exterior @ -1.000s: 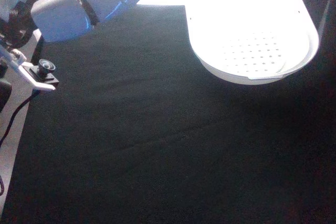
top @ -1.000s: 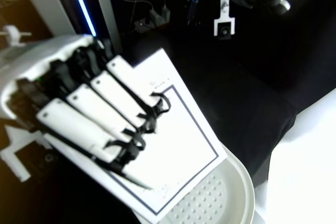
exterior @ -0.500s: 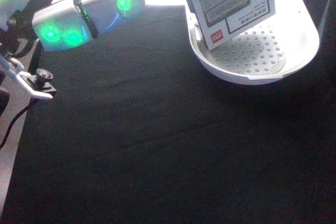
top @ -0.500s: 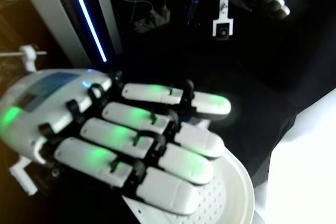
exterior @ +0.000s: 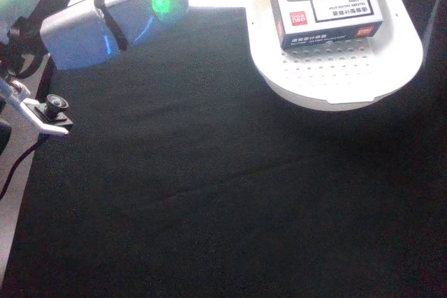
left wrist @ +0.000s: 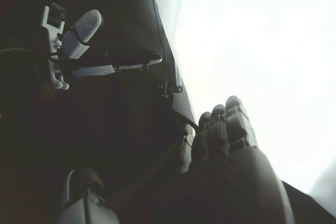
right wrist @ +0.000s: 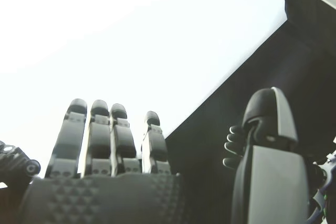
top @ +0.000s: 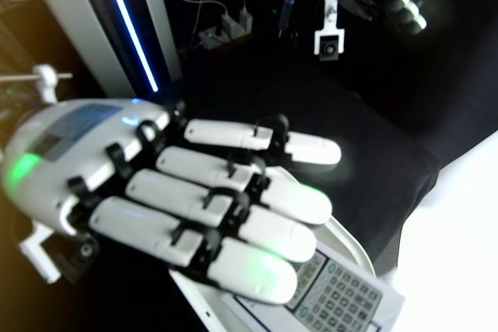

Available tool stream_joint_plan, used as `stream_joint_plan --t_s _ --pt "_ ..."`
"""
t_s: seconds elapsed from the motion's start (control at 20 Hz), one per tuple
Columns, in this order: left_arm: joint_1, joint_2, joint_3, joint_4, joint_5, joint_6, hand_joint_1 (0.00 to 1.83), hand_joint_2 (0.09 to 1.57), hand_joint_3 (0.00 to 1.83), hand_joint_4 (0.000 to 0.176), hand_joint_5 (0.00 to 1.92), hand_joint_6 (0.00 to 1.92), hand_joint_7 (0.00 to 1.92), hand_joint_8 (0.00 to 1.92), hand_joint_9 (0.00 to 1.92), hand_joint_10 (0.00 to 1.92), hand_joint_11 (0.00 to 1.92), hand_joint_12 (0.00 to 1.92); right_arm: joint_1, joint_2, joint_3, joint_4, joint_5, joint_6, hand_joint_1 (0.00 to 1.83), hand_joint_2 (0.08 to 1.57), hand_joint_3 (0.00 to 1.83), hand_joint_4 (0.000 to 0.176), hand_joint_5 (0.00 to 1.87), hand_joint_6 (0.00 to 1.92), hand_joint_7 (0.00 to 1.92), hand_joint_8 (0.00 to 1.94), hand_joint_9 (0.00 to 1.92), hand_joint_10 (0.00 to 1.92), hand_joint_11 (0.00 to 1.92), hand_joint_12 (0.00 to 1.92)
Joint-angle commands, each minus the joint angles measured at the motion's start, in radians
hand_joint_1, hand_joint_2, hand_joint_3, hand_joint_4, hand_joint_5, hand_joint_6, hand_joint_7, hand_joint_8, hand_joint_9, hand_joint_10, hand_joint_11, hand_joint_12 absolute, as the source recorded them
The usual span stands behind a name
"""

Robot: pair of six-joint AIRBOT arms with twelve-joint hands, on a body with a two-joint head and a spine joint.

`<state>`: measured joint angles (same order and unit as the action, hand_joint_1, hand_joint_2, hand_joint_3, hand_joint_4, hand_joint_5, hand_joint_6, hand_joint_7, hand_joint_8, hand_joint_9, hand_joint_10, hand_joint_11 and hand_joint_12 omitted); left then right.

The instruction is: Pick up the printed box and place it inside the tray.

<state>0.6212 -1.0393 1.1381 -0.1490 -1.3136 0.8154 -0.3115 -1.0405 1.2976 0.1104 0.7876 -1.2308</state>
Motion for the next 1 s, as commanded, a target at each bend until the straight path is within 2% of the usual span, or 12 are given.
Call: stream_joint_plan --t_s 0.0,0.25,0.35,0.4,0.6,0.65,0.7,0.75,0.8,0.85,0.9,0.95 --pt "-0.003 0.003 0.001 0.001 -0.123 -0.007 0.19 0.88 0.0 0.141 0.0 0.0 0.0 0.0 0.0 0.0 0.0 0.0 0.017 0.008 0.0 0.002 0.126 -0.003 0.67 0.83 0.0 0.176 0.0 0.0 0.0 0.0 0.0 0.0 0.0 0.0" --pt "0.0 0.004 0.003 -0.005 -0.122 -0.007 0.22 0.88 0.0 0.158 0.0 0.0 0.0 0.0 0.0 0.0 0.0 0.0 0.017 0.008 -0.022 -0.009 0.127 -0.003 0.68 0.82 0.0 0.176 0.0 0.0 0.0 0.0 0.0 0.0 0.0 0.0" --pt "0.001 0.005 0.005 -0.01 -0.122 -0.007 0.24 0.88 0.0 0.163 0.0 0.0 0.0 0.0 0.0 0.0 0.0 0.0 0.017 0.016 -0.034 -0.011 0.144 -0.003 0.59 0.86 0.01 0.176 0.0 0.0 0.0 0.0 0.0 0.0 0.0 0.0" --pt "0.001 0.008 0.008 -0.014 -0.119 -0.007 0.26 0.86 0.0 0.172 0.0 0.0 0.0 0.0 0.0 0.0 0.0 0.0 0.017 0.019 -0.042 -0.016 0.152 -0.003 0.62 0.84 0.0 0.176 0.0 0.0 0.0 0.0 0.0 0.0 0.0 0.0" --pt "-0.016 0.027 0.017 -0.02 -0.099 -0.007 0.23 0.86 0.0 0.176 0.0 0.0 0.0 0.0 0.0 0.0 0.0 0.0 0.017 0.032 -0.072 -0.04 0.181 0.006 0.5 0.79 0.0 0.176 0.0 0.0 0.0 0.0 0.0 0.0 0.0 0.0" --pt "-0.022 0.037 0.016 -0.019 -0.1 -0.003 0.24 0.87 0.0 0.17 0.0 0.0 0.0 0.0 0.0 0.0 0.0 0.0 0.017 0.035 -0.075 -0.061 0.196 0.043 0.51 0.81 0.0 0.176 0.0 0.0 0.0 0.0 0.0 0.0 0.0 0.0" --pt "-0.024 0.046 0.013 -0.018 -0.105 0.001 0.25 0.86 0.0 0.175 0.0 0.0 0.0 0.0 0.0 0.0 0.0 0.0 0.017 0.036 -0.07 -0.089 0.219 0.11 0.48 0.79 0.0 0.156 0.0 0.0 0.0 0.0 0.0 0.0 0.0 0.0" --pt "-0.026 0.057 0.004 -0.015 -0.11 0.009 0.27 0.84 0.0 0.176 0.0 0.0 0.0 0.0 0.0 0.0 0.0 0.0 0.017 0.039 -0.06 -0.113 0.234 0.192 0.52 0.8 0.0 0.128 0.0 0.0 0.0 0.0 0.0 0.0 0.0 0.0" --pt "-0.034 0.083 -0.014 -0.01 -0.107 0.041 0.27 0.81 0.0 0.174 0.0 0.0 0.0 0.0 0.0 0.0 0.0 0.0 0.017 0.053 -0.043 -0.156 0.28 0.325 0.56 0.84 0.01 0.152 0.0 0.0 0.0 0.0 0.0 0.0 0.0 0.0" --pt "-0.036 0.085 -0.016 -0.009 -0.105 0.046 0.27 0.81 0.0 0.174 0.0 0.0 0.0 0.0 0.0 0.0 0.0 0.0 0.017 0.056 -0.041 -0.158 0.284 0.336 0.56 0.84 0.01 0.152 0.0 0.0 0.0 0.0 0.0 0.0 0.0 0.0" --pt "-0.048 0.101 -0.026 -0.005 -0.096 0.064 0.29 0.82 0.0 0.176 0.0 0.0 0.0 0.0 0.0 0.0 0.0 0.0 0.016 0.061 -0.04 -0.177 0.311 0.39 0.6 0.85 0.01 0.156 0.0 0.0 0.0 0.0 0.0 0.0 0.0 0.0" --pt "-0.052 0.111 -0.03 0.0 -0.103 0.065 0.33 0.76 0.0 0.176 0.0 0.0 0.0 0.0 0.0 0.0 0.0 0.0 0.016 0.067 -0.04 -0.186 0.331 0.424 0.72 0.91 0.03 0.119 0.12 0.0 0.0 0.0 0.0 0.0 0.0 0.14"
